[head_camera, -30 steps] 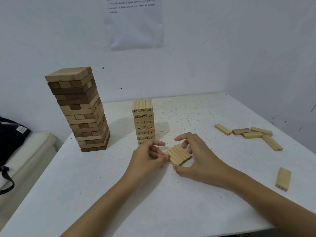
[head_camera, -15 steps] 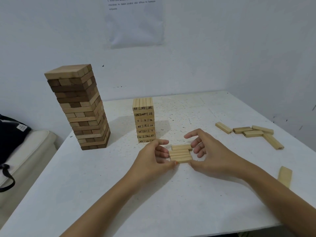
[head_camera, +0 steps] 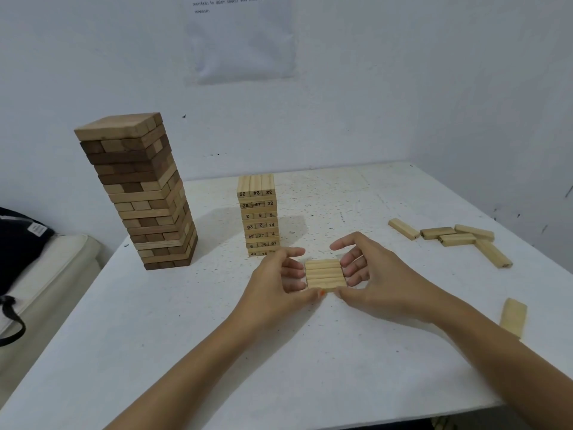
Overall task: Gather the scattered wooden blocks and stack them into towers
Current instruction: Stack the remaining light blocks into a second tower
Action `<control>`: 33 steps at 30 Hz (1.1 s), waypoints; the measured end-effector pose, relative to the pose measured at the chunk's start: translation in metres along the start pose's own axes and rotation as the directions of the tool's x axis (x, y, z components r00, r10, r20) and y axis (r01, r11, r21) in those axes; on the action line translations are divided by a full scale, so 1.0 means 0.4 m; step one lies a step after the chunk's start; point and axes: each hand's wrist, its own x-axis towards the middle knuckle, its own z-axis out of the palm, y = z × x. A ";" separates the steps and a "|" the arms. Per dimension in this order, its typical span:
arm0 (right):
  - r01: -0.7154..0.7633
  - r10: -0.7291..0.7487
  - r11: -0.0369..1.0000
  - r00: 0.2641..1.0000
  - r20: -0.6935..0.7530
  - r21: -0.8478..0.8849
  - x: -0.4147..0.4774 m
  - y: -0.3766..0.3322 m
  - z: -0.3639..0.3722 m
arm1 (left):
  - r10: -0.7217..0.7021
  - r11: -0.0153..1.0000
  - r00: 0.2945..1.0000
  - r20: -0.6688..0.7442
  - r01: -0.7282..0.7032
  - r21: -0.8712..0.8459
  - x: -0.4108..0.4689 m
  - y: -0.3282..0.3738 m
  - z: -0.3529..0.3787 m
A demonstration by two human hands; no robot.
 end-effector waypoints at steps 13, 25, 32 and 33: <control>-0.039 0.038 0.999 0.999 0.012 0.033 -0.001 0.007 -0.004 | 0.007 1.000 1.000 0.010 -0.007 0.007 0.006 -0.003 0.003; 0.200 -0.173 0.932 0.979 0.112 -0.304 -0.001 0.017 -0.027 | 0.278 0.833 0.945 0.175 -0.327 0.445 -0.005 -0.002 -0.005; 0.208 -0.186 0.907 0.978 0.095 -0.365 -0.007 0.007 -0.028 | 0.238 0.881 0.957 0.167 -0.285 0.376 0.000 0.002 -0.008; 0.209 -0.190 0.908 0.978 0.089 -0.362 -0.007 0.005 -0.028 | 0.235 0.884 0.958 0.166 -0.282 0.373 0.001 0.003 -0.008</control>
